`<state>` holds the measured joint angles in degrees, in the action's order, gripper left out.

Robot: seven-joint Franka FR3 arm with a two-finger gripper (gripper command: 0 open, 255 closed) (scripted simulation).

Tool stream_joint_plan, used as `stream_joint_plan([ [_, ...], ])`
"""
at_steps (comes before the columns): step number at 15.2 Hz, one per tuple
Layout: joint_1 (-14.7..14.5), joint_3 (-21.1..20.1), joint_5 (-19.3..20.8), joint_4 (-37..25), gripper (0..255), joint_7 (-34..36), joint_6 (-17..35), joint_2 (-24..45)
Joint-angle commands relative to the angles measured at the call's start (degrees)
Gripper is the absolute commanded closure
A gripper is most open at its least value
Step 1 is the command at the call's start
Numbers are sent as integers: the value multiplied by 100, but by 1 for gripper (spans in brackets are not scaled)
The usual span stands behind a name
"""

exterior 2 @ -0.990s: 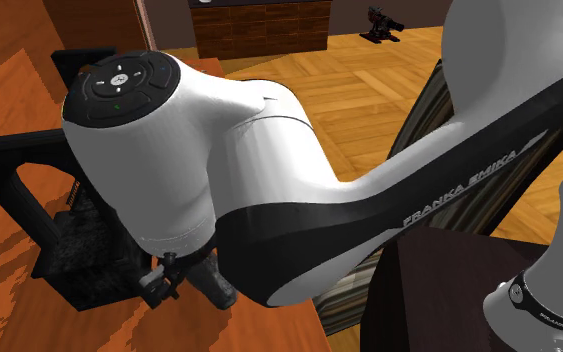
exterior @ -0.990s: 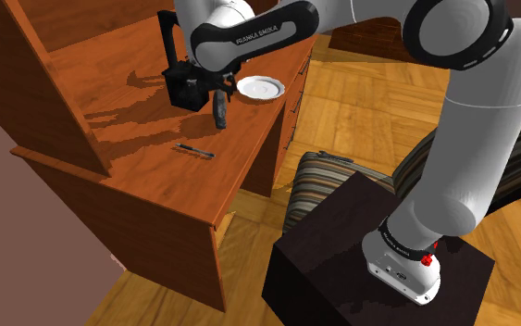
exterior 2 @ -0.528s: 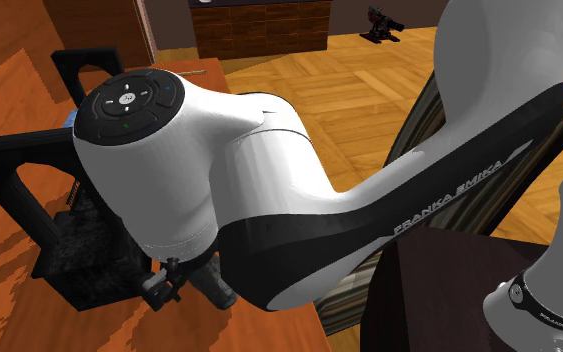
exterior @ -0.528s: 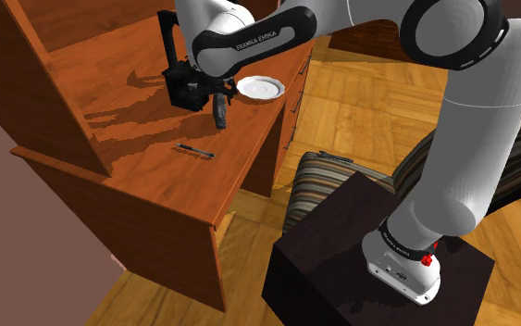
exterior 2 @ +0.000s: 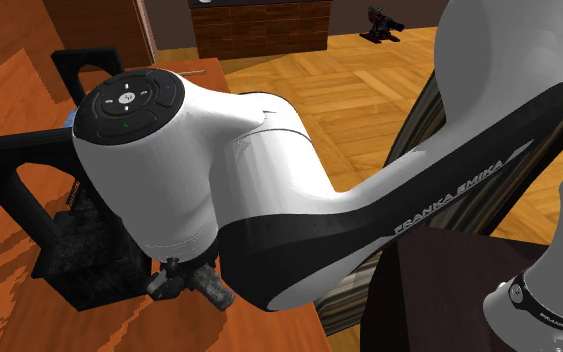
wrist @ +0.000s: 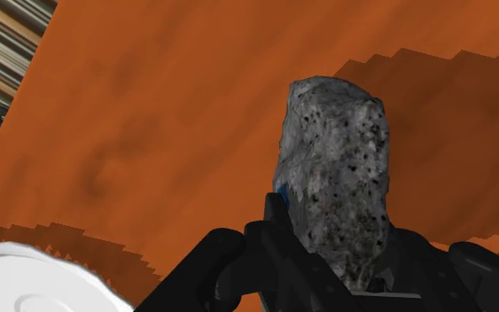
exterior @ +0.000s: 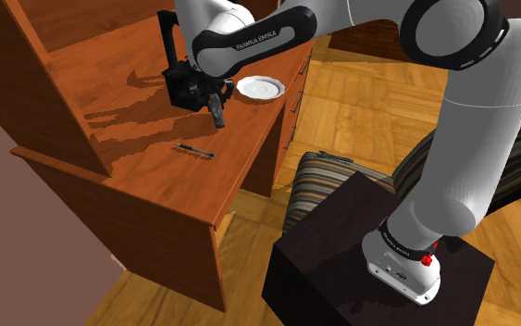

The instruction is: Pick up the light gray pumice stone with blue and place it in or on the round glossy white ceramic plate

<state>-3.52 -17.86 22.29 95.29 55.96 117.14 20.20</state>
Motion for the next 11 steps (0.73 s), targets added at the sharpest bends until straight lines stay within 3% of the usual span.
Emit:
stream_joint_plan([
  [1, 2, 3, 1, 3, 255, 0, 1, 2],
  [11, -1, -35, -108, -344, 255, -155, -452, -130],
])
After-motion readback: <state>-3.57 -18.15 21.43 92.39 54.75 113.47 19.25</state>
